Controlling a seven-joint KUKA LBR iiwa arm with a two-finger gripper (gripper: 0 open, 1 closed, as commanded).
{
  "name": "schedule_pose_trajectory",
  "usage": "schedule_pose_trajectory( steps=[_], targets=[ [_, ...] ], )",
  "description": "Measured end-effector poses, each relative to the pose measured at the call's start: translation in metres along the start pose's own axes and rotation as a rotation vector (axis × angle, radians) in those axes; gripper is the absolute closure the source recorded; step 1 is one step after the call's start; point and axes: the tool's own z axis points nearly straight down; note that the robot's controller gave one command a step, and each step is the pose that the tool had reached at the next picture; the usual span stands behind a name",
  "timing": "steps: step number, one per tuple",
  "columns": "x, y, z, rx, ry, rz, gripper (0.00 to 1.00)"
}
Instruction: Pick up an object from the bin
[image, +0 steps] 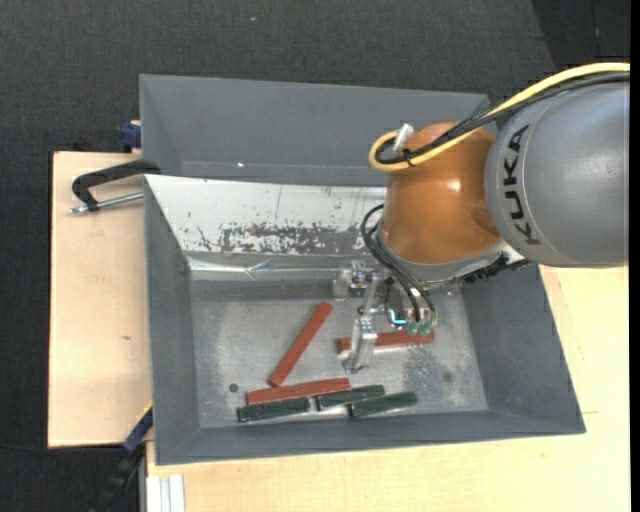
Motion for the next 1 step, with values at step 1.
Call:
schedule_pose_trajectory(
  steps=[1],
  targets=[
    [-0.0018,-0.0003,-0.0042,-0.001,-0.008,0.001,0.0]
  ],
)
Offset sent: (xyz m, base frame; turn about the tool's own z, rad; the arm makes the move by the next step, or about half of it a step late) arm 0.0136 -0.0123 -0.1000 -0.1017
